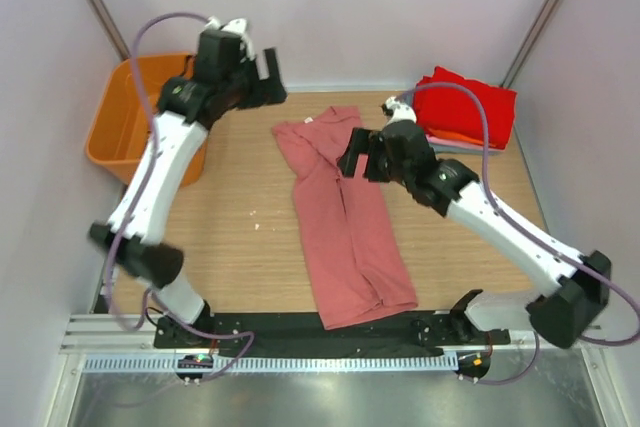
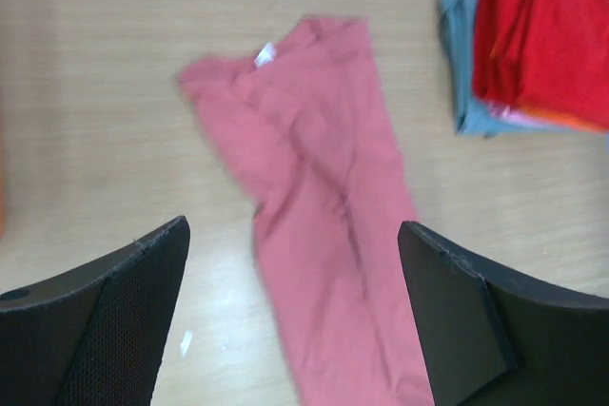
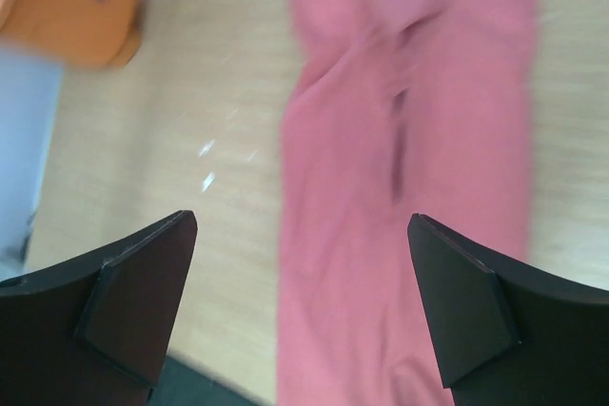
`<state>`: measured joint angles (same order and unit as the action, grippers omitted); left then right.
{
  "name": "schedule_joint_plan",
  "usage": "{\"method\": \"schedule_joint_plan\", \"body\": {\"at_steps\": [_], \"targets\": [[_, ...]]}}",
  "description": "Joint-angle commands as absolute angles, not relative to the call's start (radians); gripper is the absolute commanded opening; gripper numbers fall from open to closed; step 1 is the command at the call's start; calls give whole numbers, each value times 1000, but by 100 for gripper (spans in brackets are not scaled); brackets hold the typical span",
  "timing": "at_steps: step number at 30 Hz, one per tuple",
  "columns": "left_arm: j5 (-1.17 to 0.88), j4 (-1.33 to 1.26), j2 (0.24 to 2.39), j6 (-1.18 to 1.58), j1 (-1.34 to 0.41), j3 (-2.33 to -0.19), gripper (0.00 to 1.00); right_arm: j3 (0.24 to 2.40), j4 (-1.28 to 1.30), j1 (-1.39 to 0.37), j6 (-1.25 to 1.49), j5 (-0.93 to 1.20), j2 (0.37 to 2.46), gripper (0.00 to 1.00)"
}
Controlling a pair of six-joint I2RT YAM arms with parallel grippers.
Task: Fold and stack the t-shirts
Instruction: Fold the tshirt
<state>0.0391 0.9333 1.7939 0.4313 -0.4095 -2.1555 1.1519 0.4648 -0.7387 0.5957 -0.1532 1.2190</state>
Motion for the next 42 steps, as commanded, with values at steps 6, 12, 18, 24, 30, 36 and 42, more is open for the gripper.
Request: {"method": "schedule_joint_plan", "body": {"at_steps": [6, 12, 18, 24, 30, 36, 42], "targets": [[129, 940, 1115, 414, -408, -1439, 96, 1547, 483, -477, 391, -60, 1633, 96], [41, 933, 812, 399, -408, -1151, 96, 1749, 382, -324, 442, 187, 1939, 82], [31, 951, 678, 422, -408, -1040, 99, 2028, 400, -265, 469, 373, 2291, 84], [156, 1121, 677, 393, -411, -1169, 98, 2111, 318, -264, 489, 345, 2433, 84], [242, 1112, 571, 419, -431, -1134, 100, 2140, 264, -264, 520, 307, 2497, 85], [233, 1077, 520, 414, -431, -1123, 100, 2171, 203, -264, 581, 371, 2591, 60], [229, 1049, 485, 411, -431, -1112, 100, 2178, 121, -262, 638, 367, 2617, 1]]}}
